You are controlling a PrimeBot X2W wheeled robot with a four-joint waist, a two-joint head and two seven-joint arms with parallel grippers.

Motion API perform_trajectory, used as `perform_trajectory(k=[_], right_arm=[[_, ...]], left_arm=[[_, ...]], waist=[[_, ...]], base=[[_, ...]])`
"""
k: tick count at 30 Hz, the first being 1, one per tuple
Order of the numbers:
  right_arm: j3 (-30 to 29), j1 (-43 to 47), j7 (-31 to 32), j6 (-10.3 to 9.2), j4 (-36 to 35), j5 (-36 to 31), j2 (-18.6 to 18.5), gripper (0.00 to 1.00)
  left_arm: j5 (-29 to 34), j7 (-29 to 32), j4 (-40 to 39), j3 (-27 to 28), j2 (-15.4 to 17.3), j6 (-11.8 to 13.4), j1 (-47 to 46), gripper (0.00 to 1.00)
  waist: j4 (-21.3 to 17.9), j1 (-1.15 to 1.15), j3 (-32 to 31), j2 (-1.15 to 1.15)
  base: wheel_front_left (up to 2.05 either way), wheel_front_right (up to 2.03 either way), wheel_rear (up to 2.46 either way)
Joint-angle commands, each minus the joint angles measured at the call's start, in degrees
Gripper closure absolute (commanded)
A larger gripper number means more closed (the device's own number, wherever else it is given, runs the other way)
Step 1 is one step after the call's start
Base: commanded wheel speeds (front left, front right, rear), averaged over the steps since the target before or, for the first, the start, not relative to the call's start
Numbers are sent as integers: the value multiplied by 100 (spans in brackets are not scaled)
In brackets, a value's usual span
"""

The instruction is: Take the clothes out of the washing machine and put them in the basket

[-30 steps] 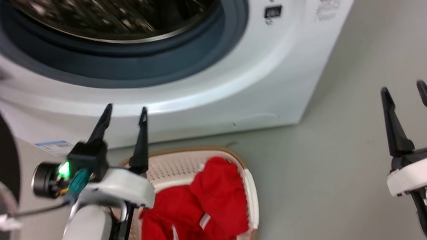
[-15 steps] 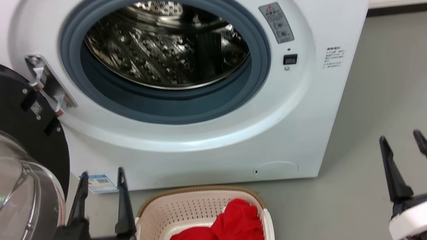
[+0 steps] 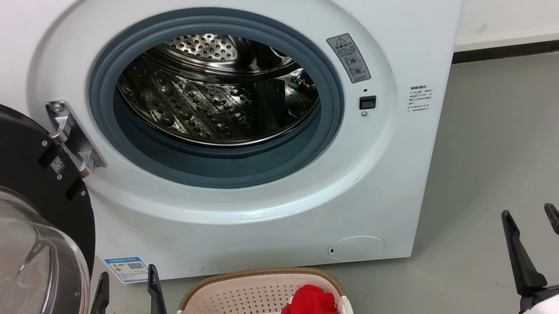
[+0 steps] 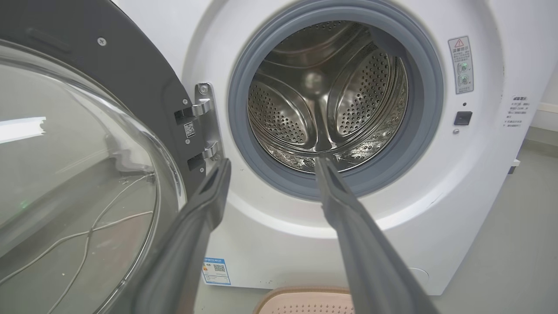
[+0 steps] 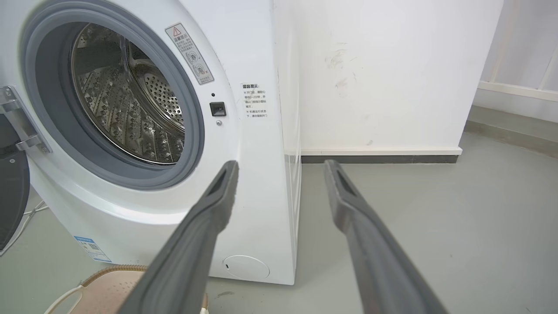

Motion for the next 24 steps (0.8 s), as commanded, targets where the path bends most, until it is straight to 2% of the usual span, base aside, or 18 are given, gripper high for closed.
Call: perform_trajectory(k=[1, 24], right_arm=[[2, 57, -13, -4, 13, 35, -5, 0], [33, -50, -13, -4, 49, 113, -5, 0]], left_arm=[[81, -13, -30, 27, -50, -28, 61, 0], [193, -13, -3, 198, -250, -190, 89, 0]], waist=[[-1, 1, -8, -1], [-18, 1, 6, -1]], base=[[0, 0, 0], [0, 0, 0]])
